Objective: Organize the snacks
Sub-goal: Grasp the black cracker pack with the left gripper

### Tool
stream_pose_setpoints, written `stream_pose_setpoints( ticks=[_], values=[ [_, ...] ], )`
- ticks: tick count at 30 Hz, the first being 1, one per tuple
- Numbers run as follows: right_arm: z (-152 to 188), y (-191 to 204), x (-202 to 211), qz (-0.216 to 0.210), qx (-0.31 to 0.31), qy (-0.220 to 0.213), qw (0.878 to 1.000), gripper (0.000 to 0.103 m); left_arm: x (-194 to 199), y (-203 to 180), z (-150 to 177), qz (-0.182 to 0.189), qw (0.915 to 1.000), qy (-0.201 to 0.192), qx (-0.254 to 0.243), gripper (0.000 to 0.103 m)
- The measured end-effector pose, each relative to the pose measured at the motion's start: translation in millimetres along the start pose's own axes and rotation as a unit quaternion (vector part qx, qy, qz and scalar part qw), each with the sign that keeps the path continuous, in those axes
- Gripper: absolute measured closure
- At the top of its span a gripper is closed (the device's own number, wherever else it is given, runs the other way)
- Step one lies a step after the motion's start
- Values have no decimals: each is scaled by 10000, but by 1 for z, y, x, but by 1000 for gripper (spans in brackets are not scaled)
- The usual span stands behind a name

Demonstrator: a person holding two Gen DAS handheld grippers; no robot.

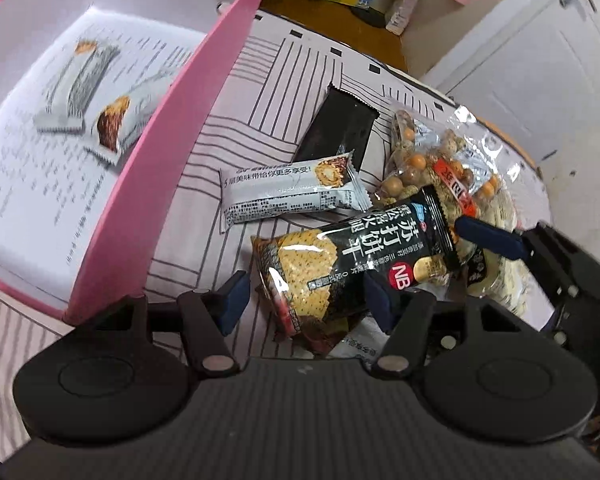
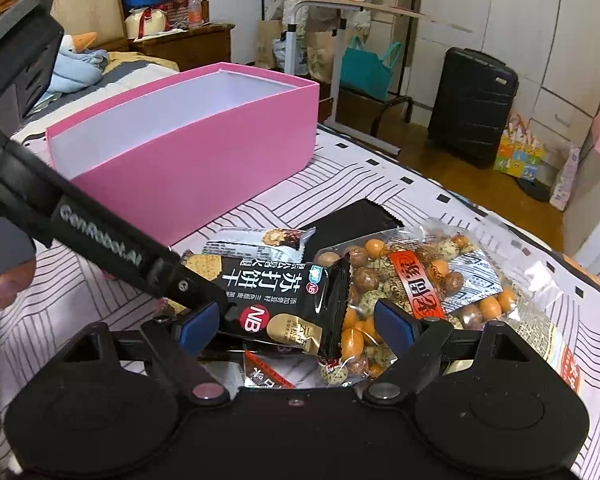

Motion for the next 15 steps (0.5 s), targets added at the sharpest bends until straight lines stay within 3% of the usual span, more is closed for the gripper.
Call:
stream_pose_setpoints(
  ticks=[2,6,10,15],
  values=[
    [2,1,0,83,17,-61,9999,15,-1,5,1,192,9996,9,185,50],
    [5,5,2,142,102,-107,9998,15,-1,5,3,276,9994,-22,218,53],
    [8,9,6,-95,139,-120,9998,14,0,3,3,262,9996,-54,93,57],
    [9,17,2,-100,99,-107,9998,5,2,2,4,216,9997,-76,-7,61]
  ],
)
Point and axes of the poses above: each gripper's, at about its wrist camera, not at the fingertips, and x roughly against the way its jaws point, y to its left, z to its underside, the point moved 3 cm from there along -x, roughly the way its jaws point, and after that the axes turned 11 degrees about z, right-handed, at the moved point
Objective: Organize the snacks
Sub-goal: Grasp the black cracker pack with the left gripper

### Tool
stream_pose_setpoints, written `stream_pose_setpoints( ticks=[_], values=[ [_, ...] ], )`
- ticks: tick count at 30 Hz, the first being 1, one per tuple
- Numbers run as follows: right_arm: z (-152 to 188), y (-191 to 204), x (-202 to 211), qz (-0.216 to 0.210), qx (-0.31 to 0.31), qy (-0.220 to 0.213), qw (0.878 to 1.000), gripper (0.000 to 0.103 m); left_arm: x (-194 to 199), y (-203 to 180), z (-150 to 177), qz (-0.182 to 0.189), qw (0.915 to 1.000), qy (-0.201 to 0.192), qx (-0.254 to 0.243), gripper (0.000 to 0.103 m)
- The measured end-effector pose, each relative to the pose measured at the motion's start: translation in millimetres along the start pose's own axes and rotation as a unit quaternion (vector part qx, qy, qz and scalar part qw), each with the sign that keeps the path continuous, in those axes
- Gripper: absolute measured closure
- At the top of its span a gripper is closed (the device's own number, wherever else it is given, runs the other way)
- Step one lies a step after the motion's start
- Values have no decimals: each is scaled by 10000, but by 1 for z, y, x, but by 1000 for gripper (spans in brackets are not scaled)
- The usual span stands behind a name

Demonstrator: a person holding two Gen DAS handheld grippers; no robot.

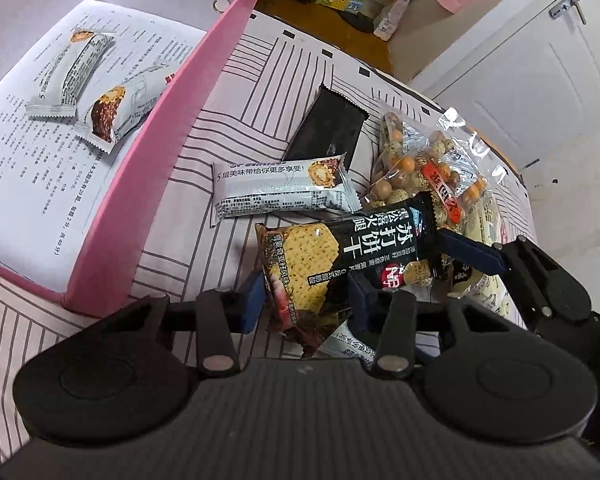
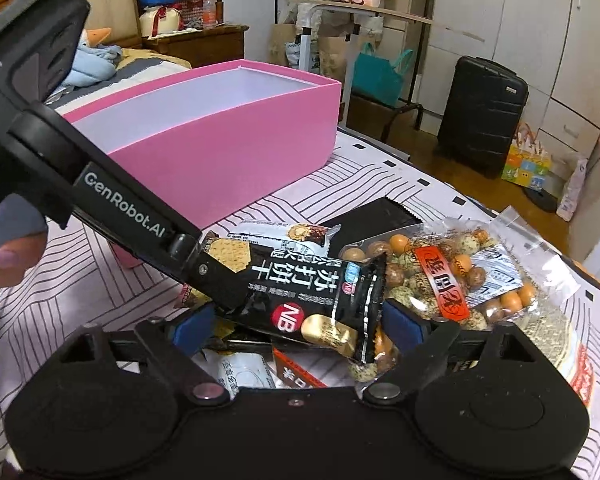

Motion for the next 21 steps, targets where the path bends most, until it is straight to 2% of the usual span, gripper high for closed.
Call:
stream_pose_setpoints(
  ticks=[3,7,9,16,21],
  values=[
    [3,10,-8,291,-53,-17,9996,0,-1,-2,1,-34,10000,-16,-28,61],
    [8,29,-12,781,76,-212,9967,0,-3,-4,1,-217,9996,-93,-171,62],
    [9,30,-11,789,-20,-226,9966,0,-3,-5,2,-245,9993,-122,-236,63],
    [6,22,1,611,-351,-223,9973,12,-3,-14,4,-306,9982,-81,-500,63],
    [3,20,8,517,-466,-95,9975,13,4,-19,7,-214,9983,6,-538,64]
  ],
)
Point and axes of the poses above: each gripper's, at about its wrist camera, not at the fingertips, and x roughly against the way its jaws point, y to its left, z to its underside, the point moved 3 cm from there along -x, roughly the way its jaws point, and after that the axes turned 11 degrees about z, right-handed, at the moved point
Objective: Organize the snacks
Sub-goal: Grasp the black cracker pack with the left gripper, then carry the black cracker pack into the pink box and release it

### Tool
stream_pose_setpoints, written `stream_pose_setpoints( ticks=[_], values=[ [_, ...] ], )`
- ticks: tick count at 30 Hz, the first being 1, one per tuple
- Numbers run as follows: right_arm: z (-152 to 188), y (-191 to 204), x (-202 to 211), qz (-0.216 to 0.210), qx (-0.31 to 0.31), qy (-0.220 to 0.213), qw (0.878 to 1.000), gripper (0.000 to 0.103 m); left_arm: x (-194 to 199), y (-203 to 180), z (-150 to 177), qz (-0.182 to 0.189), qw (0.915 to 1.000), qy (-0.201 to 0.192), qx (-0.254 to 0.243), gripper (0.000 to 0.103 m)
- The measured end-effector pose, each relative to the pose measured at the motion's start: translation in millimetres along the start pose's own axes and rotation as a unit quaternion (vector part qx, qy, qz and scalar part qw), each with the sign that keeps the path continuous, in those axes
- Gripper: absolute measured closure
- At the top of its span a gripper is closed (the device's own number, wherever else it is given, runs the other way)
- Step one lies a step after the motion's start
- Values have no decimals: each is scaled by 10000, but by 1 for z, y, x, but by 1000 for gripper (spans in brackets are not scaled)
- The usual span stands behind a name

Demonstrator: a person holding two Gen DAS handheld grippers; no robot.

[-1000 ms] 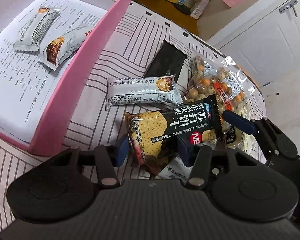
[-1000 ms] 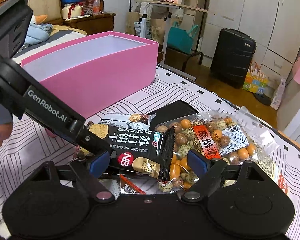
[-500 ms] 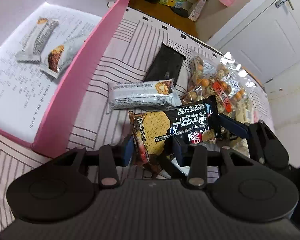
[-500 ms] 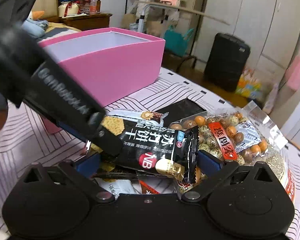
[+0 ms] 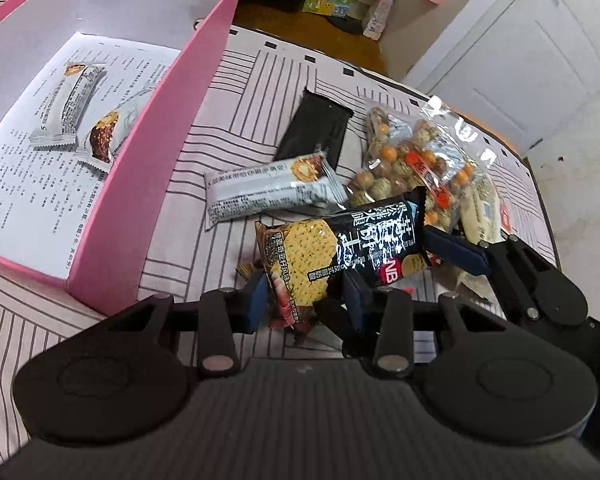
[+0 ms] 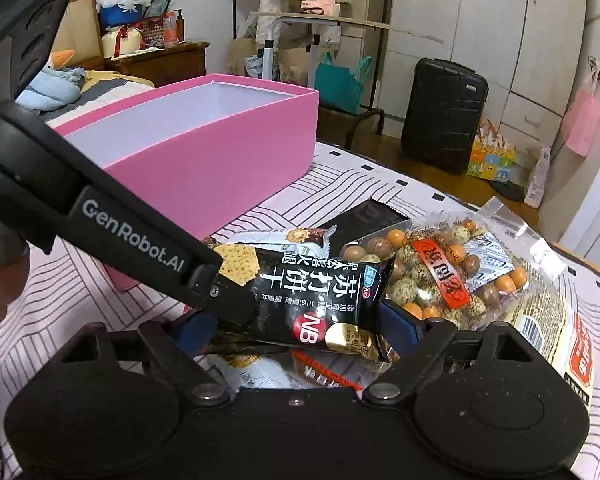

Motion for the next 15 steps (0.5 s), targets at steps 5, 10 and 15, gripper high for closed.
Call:
stream_pose_setpoints(
  ticks=[5,10,15],
  values=[
    [-1,6,11,41,-143,186,9997,12,11,-2,4,84,9997,235,2,64],
    [-3,15,30,153,-157,221,9995,12,26,-9,8,111,9990,427,-108,64],
    [-4,23,52,188,-185,311,9992,12,45,-14,16,201,9980,590,-91,64]
  ],
)
Point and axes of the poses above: each gripper's, at about its wrist camera, not at the fingertips, and x roughly against the way its jaws point, y to its left, z to its underside, the point moved 3 cm from there along -x, roughly the way its jaws point, and after that the axes turned 11 degrees about z, right-handed, at the moved point
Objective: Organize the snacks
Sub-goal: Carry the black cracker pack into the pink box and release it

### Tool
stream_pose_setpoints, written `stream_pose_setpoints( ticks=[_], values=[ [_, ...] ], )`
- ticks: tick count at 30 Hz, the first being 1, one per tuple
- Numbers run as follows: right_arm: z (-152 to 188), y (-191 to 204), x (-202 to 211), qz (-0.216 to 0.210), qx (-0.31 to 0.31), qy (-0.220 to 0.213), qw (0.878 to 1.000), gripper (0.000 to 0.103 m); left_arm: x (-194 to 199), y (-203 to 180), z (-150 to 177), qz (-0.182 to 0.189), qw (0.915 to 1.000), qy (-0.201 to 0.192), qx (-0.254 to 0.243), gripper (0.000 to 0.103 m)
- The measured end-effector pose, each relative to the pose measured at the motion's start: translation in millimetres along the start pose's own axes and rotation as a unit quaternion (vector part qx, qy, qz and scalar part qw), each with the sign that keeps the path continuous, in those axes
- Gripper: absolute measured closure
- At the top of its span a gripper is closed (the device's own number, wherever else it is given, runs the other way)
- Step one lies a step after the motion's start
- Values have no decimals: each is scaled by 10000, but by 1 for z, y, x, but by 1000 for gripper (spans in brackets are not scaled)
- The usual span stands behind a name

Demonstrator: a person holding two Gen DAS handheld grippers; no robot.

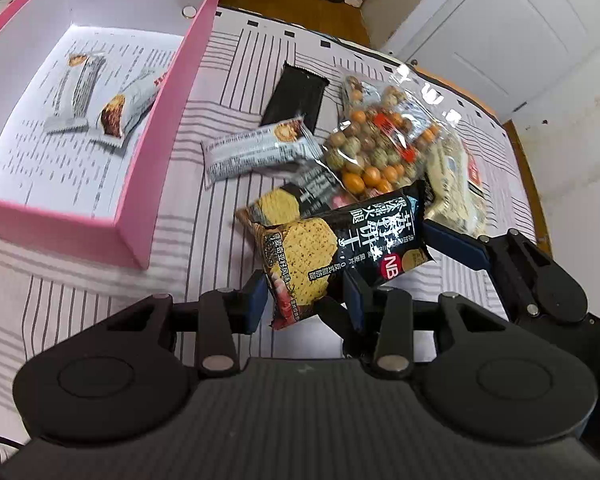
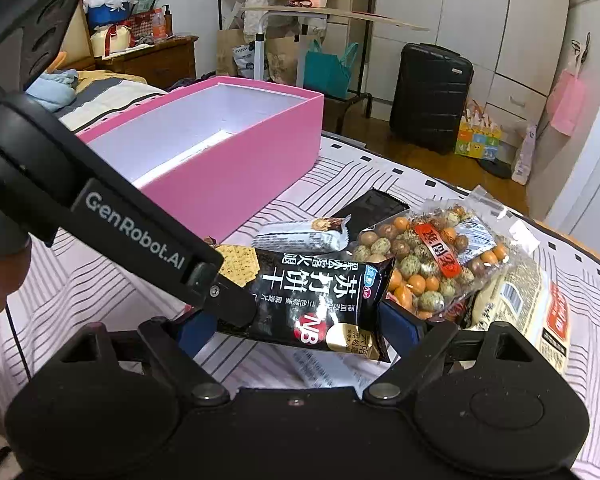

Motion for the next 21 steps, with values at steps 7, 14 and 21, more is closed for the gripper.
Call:
stream_pose_setpoints(
  ticks=[7,14,21],
  values=[
    [-3,16,40,99,109,-36,9999,12,34,-9,18,181,9998,30,31,64],
    [-19,22,69,-54,136,-282,9995,12,78,-16,27,325,9989,-343,-32,63],
    [-36,32,82,-349,247,-514,9978,9,113,-13,22,280,9974,-641,-186,62]
  ],
)
Point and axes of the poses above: each gripper's, at about its wrist camera, not at the fingertips, and x roughly against the way its jaws point, y to its left, z to its underside, the point moved 3 cm from there along -x, roughly the way its jaws point, and after that the axes turned 11 degrees about z, right-handed, at the moved point
